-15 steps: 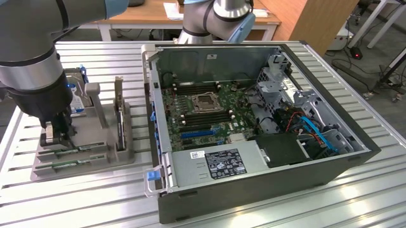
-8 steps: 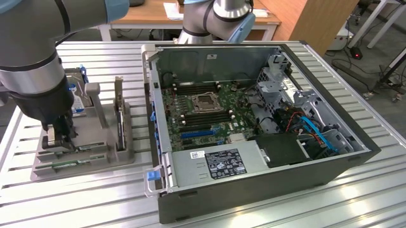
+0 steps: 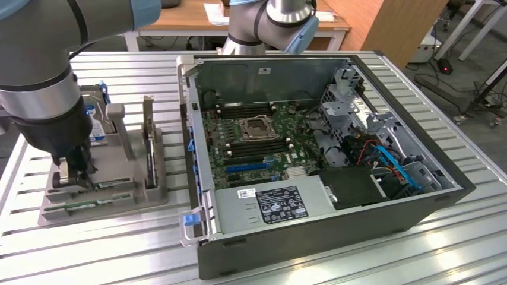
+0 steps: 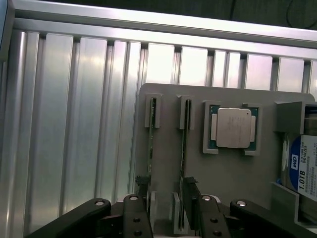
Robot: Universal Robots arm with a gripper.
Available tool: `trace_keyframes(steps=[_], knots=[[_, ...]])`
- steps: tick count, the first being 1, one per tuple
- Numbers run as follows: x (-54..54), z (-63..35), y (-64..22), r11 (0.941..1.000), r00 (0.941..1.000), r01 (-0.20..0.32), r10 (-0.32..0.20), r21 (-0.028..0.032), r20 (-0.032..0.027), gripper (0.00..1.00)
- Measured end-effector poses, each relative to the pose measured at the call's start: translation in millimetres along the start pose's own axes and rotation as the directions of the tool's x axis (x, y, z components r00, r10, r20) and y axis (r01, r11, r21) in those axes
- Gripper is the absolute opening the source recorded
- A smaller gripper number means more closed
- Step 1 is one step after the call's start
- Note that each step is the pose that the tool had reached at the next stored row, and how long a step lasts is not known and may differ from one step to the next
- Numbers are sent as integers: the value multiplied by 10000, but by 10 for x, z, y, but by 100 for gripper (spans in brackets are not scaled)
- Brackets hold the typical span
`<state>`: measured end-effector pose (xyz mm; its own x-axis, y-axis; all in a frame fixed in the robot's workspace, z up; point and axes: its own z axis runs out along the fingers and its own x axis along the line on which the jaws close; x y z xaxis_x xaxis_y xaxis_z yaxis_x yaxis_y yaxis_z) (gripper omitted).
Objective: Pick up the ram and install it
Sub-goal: 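Pick up the ram and move it above insertion slot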
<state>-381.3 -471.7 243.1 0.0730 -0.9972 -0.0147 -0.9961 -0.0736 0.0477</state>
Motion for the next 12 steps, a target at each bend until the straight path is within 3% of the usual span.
trace_keyframes(steps=[5, 12], knots=[[95, -1, 7, 10000, 10000, 0, 0, 0, 0, 41], [100, 26, 7, 10000, 10000, -1, 1, 1, 3, 41]])
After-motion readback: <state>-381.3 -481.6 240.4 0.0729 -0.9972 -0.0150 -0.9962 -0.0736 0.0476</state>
